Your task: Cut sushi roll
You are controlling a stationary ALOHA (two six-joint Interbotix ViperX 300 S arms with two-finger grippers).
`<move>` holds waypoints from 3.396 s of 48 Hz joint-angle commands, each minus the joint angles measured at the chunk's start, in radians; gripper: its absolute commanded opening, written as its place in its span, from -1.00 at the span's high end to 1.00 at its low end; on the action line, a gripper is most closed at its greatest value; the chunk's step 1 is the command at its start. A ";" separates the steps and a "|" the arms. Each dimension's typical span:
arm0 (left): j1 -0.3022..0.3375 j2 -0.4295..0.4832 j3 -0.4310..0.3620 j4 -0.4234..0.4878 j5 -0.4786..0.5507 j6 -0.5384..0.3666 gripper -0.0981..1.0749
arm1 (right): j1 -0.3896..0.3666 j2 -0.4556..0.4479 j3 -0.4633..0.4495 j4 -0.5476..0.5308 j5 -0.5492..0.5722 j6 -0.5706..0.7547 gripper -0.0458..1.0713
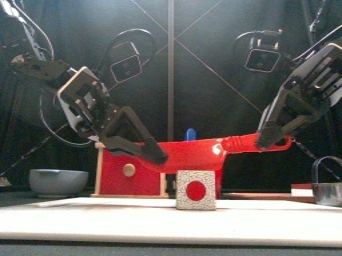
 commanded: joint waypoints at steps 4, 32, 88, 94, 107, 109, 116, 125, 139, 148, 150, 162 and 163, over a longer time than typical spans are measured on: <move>-0.006 0.000 0.012 -0.011 0.015 0.000 0.14 | 0.017 -0.006 0.005 0.002 0.014 0.002 0.23; -0.017 -0.014 0.003 -0.023 0.015 0.002 0.14 | 0.025 0.000 -0.005 -0.006 0.014 0.002 0.23; -0.029 0.023 -0.012 -0.049 0.055 0.002 0.14 | 0.006 0.037 -0.023 -0.046 0.014 -0.008 0.23; -0.029 0.018 -0.012 -0.049 0.055 0.002 0.14 | -0.006 0.008 -0.020 -0.071 0.014 -0.006 0.23; -0.031 0.021 -0.012 -0.049 0.055 0.002 0.14 | -0.014 0.002 -0.023 -0.107 0.015 0.002 0.23; -0.029 0.025 -0.012 -0.049 0.055 0.002 0.14 | -0.014 0.005 -0.021 -0.107 0.015 0.002 0.23; -0.029 0.031 -0.012 -0.049 0.055 0.002 0.14 | -0.008 0.026 -0.020 -0.097 0.015 0.006 0.23; -0.046 0.043 -0.014 -0.049 0.058 0.002 0.14 | 0.009 0.081 -0.023 -0.074 0.015 0.025 0.23; -0.072 0.087 -0.038 -0.049 0.087 -0.002 0.14 | 0.037 0.129 -0.020 -0.021 0.015 0.025 0.23; -0.074 0.091 -0.052 -0.049 0.114 0.000 0.14 | 0.040 0.118 -0.025 -0.018 0.015 0.023 0.23; -0.074 0.078 -0.052 -0.049 0.115 0.002 0.14 | 0.038 0.109 -0.023 -0.020 0.015 0.023 0.23; -0.057 -0.003 -0.046 -0.043 0.115 0.006 0.14 | 0.029 0.032 -0.023 -0.063 0.025 0.021 0.23; -0.057 -0.008 -0.044 -0.041 0.115 0.006 0.14 | 0.028 0.023 -0.023 -0.067 0.028 0.021 0.23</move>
